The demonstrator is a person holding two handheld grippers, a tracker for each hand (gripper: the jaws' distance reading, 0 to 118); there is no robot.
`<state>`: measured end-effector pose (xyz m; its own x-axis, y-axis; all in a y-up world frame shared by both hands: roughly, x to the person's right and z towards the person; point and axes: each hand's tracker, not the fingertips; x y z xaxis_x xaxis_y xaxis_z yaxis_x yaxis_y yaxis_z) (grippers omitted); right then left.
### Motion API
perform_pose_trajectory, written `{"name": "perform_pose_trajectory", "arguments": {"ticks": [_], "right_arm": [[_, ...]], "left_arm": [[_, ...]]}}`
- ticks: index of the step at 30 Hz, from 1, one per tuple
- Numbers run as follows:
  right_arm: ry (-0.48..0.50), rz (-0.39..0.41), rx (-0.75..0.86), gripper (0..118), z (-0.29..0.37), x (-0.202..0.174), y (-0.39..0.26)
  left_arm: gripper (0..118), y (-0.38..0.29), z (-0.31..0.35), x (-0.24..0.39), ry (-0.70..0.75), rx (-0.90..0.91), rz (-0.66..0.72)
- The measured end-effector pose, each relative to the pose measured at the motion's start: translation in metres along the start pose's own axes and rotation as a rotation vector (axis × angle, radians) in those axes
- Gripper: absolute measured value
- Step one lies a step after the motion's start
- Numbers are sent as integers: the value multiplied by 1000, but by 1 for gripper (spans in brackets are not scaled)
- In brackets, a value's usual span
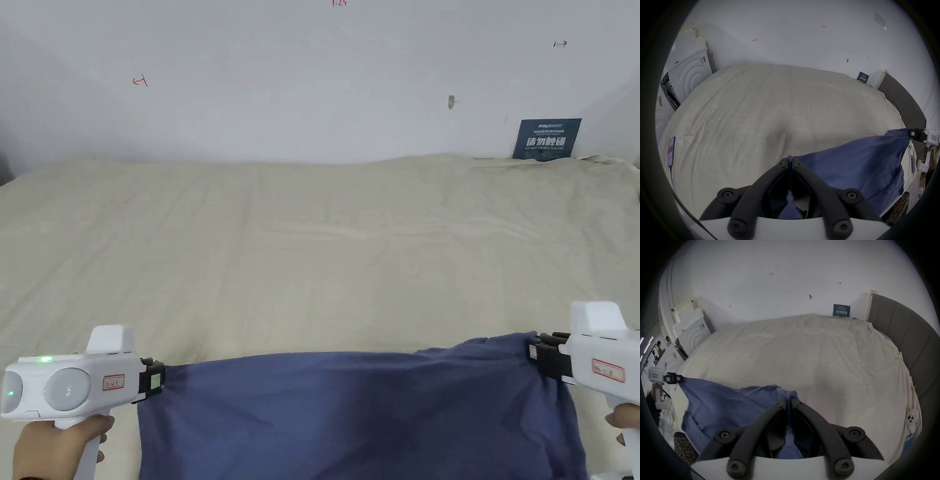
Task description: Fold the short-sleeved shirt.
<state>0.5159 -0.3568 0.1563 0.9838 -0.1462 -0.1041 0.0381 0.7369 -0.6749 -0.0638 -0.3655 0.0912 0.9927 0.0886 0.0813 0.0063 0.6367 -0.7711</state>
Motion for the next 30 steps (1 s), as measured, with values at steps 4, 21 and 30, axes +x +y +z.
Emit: {"name": "perform_pose_trajectory", "arguments": {"ticks": [4, 21, 30], "right_arm": [[32, -16, 38, 4, 53, -3, -17], [24, -127, -70, 4, 132, -15, -166], [-70, -188, -189, 4, 100, -14, -230]], "left_arm": [[0, -15, 28, -3, 5, 17, 18], [0, -152, 83, -16, 5, -93, 52], [0, -210, 51, -15, 56, -177, 48]]}}
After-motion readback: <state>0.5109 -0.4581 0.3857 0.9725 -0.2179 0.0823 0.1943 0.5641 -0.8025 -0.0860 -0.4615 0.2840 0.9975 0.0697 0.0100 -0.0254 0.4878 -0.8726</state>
